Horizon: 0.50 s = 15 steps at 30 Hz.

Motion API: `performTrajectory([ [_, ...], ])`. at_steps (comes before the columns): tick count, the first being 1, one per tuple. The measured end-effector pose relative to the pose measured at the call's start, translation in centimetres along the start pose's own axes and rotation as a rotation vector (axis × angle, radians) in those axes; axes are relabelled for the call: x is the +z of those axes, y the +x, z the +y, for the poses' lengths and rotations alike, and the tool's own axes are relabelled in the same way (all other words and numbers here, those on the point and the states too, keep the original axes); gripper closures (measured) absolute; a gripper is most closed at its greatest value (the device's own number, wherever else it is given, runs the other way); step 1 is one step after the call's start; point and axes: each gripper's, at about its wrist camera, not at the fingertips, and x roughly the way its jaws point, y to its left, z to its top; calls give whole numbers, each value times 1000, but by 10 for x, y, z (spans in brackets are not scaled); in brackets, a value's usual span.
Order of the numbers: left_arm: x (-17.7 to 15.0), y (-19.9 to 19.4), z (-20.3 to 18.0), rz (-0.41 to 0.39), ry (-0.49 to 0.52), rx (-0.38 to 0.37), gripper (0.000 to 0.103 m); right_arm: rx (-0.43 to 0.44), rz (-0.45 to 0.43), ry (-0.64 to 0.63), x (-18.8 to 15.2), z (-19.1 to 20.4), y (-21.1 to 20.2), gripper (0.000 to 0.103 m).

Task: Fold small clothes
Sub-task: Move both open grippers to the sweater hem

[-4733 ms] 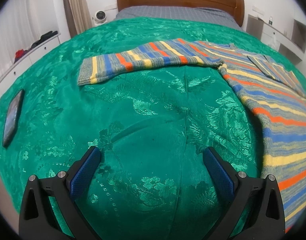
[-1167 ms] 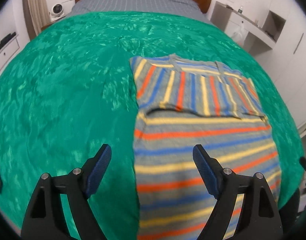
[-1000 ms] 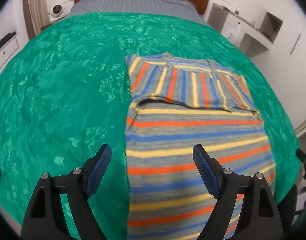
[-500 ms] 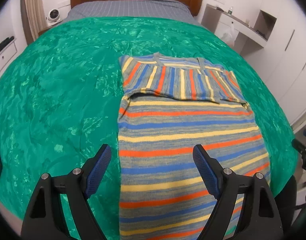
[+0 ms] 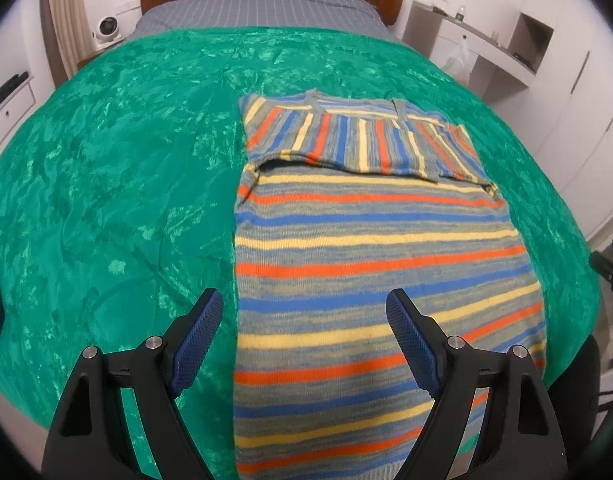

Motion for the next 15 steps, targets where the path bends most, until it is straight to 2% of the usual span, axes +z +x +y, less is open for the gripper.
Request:
performTrajectory([
  [6, -12, -2, 2, 12, -3, 11, 18, -2, 1, -1, -1, 0, 0, 18],
  [8, -21, -5, 8, 25, -15, 21, 18, 23, -3, -6, -6, -2, 1, 18],
  [12, -54, -11, 37, 65, -59, 49, 15, 165, 82, 0, -40, -26, 16, 16],
  [15, -81, -4, 56, 157, -81, 53, 15, 249, 183, 23, -73, -44, 31, 16],
])
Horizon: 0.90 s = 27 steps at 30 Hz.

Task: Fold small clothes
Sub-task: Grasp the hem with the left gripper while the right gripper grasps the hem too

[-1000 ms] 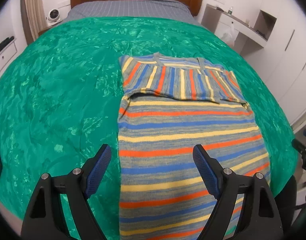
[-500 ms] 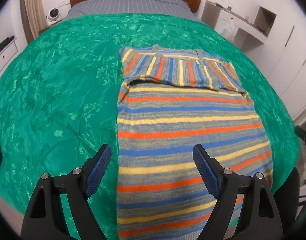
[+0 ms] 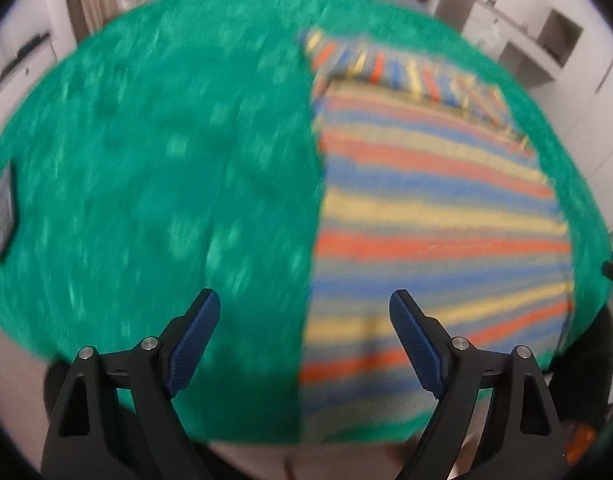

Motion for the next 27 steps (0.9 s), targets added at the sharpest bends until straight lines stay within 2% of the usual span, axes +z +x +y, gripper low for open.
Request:
performTrajectory([
  [2, -15, 7, 7, 51, -6, 0, 15, 101, 76, 54, -23, -14, 11, 16],
  [6, -30, 21, 0, 109, 25, -16, 19, 282, 151, 140, -53, -21, 28, 18],
  [9, -32, 27, -11, 125, 46, -38, 25, 330, 183, 137, -60, -13, 42, 30],
  [11, -34, 32, -19, 133, 67, -37, 26, 367, 223, 129, -64, -7, 56, 36],
  [13, -38, 35, -25, 141, 94, -32, 38, 382, 262, 121, -68, -1, 67, 51],
  [14, -38, 35, -28, 143, 104, -40, 54, 402, 273, 110, -69, 1, 70, 72],
  [15, -39, 34, -30, 147, 113, -53, 64, 415, 272, 101, -69, 3, 70, 96],
  [16, -39, 33, -31, 154, 116, -65, 82, 415, 268, 93, -69, 2, 67, 96],
  [17, -39, 33, -31, 156, 114, -68, 90, 407, 267, 87, -68, 1, 63, 96],
  [18, -39, 32, -30, 157, 109, -71, 93, 388, 267, 78, -68, -1, 59, 96],
  [19, -40, 31, -29, 156, 95, -81, 94, 345, 268, 65, -69, -6, 55, 96],
  [23, -45, 31, -27, 156, 92, -79, 96, 368, 261, 94, -67, -16, 51, 95],
  [26, -46, 29, -29, 154, 102, -69, 95, 335, 266, 77, -69, -16, 51, 95],
  [27, -47, 29, -29, 156, 96, -69, 92, 322, 273, 81, -70, -18, 52, 91],
])
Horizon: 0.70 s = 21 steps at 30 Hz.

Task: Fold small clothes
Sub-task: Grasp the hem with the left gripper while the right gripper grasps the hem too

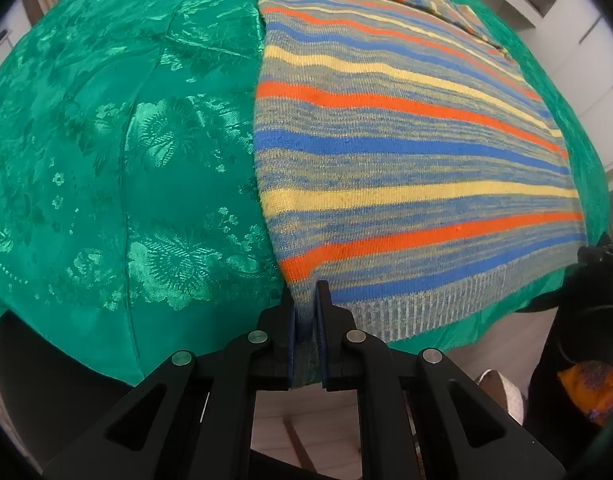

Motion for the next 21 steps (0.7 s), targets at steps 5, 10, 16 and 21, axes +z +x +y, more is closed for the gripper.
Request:
performTrajectory([
  [5, 0, -3, 3, 9, -23, -10, 74, -105, -48, -4, 12, -7, -25, 73],
  [10, 1, -5, 5, -18, -18, -20, 41, -22, -119, 11, 36, -23, -47, 50],
  [16, 15, 10, -2, -7, -20, -26, 41, 205, -62, 77, 41, -43, -1, 67],
  [21, 15, 12, -1, -3, -28, -33, 41, 236, -44, 4, 40, -32, 21, 67],
])
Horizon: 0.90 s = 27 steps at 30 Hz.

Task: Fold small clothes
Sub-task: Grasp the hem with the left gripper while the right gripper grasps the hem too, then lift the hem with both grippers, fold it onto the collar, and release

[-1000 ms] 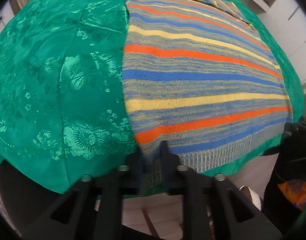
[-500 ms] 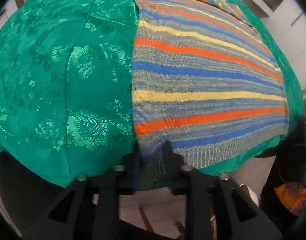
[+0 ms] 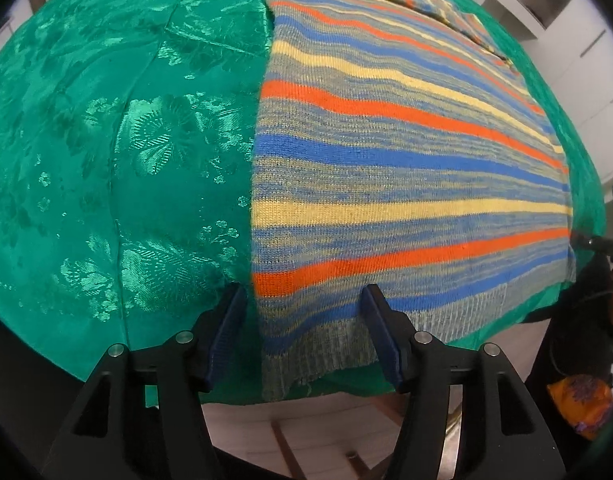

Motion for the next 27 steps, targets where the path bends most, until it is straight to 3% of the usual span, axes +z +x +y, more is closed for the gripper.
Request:
performTrajectory([
  [4, -1, -1, -6, 0, 25, 30, 41, 33, 35, -40, -7, 10, -8, 68],
  [7, 1, 2, -12, 2, 33, 37, 46, 7, 66, -96, -13, 22, -2, 68],
  [8, 2, 4, -15, 8, 38, 30, 59, -4, 92, -94, -15, 22, 6, 72],
  [9, 3, 5, -17, 15, 43, 18, 88, -10, 115, -88, -17, 22, 13, 79],
  [10, 4, 5, -18, 27, 48, 9, 97, -20, 132, -83, -20, 22, 18, 98],
  [15, -4, -13, -12, -7, 30, -26, 99, -110, 75, -62, -27, 32, -14, 98],
  [19, -3, -5, -7, 26, 5, -61, 100, -145, 106, -54, -27, 34, -14, 98],
  [23, 11, -34, -1, -5, -60, -165, 100, -46, 31, -2, -5, 33, -37, 98],
  [27, 53, -72, 10, -125, -125, -276, 100, 57, -104, 11, 38, 43, -76, 98],
])
